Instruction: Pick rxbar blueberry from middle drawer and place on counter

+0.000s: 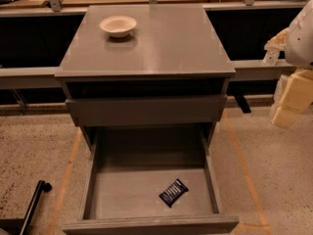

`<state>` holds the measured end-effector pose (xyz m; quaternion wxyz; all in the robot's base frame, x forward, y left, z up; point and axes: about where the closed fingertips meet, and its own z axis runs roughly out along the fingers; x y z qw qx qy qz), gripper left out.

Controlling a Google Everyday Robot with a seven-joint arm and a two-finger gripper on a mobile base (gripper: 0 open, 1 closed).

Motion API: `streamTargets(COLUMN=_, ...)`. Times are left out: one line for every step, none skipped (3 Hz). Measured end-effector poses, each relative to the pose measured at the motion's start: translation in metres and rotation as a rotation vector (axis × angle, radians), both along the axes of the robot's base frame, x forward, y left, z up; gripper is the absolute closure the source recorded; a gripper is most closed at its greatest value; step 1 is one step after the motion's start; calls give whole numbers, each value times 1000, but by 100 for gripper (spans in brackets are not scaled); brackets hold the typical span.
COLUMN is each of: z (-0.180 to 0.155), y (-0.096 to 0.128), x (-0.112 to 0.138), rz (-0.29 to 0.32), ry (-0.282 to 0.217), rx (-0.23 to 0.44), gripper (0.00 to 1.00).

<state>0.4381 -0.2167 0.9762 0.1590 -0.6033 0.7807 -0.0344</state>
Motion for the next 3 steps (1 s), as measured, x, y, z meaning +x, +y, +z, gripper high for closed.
streamTargets(z=0, y=0, x=0, rz=-2, ry=-3, rx=0, gripper=0)
streamTargets(z=-9, y=5, x=5, rz=-51, ry=-1, rx=7, gripper=0)
streamTargets(z=-18, y=9, x=12, rz=-178, ry=-18, rx=38, gripper=0)
